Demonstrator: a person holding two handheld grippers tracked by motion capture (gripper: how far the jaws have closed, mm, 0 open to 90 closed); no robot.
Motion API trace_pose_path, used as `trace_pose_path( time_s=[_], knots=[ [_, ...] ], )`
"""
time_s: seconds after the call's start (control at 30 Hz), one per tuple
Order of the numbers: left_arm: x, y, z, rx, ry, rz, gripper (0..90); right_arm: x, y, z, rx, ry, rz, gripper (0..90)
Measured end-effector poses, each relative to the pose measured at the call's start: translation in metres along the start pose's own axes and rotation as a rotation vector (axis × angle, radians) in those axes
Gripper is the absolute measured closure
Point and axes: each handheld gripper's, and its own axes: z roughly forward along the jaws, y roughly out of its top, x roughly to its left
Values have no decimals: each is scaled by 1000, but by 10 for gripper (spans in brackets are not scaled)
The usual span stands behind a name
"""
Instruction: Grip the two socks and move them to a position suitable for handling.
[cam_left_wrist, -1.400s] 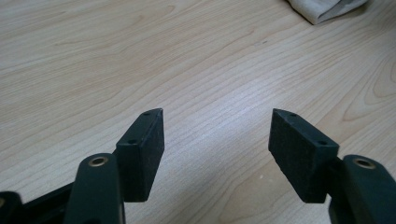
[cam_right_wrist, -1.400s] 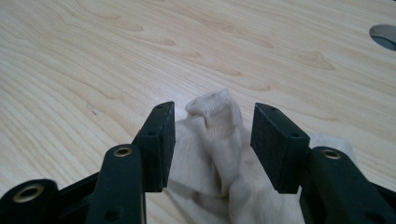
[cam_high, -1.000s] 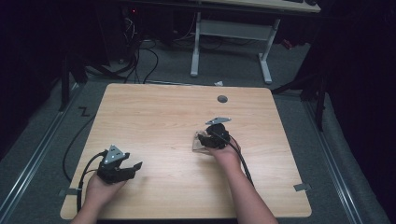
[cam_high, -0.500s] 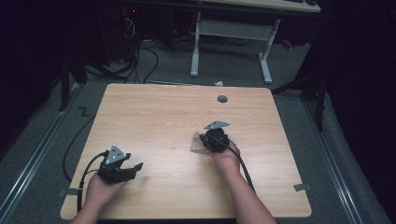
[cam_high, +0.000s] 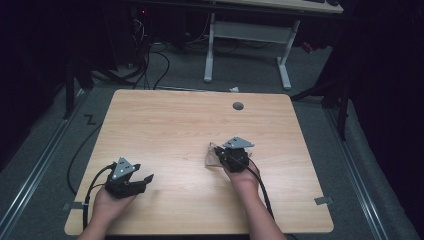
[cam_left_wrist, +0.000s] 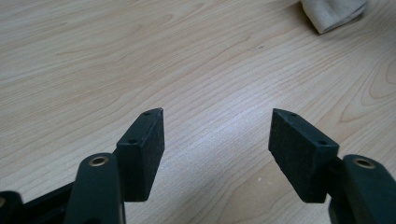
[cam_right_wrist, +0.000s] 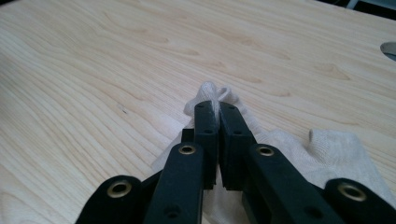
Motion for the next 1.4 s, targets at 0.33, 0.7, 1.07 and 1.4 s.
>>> trace_pose_path(
  time_s=[0.33,0.7,1.07,1.4],
  knots=[
    [0,-1,0,-13,10,-21,359,-4,1,-7,-24,-1,2,873],
    [0,-2,-1,-20,9,-25,361,-1,6,-15,-71,4,-4,872],
    [3,-2,-2,-23,12,-31,361,4,10,-25,-99,12,-14,873],
    [4,-1,-1,-26,10,-35,361,9,14,-32,-128,30,-23,873]
  ],
)
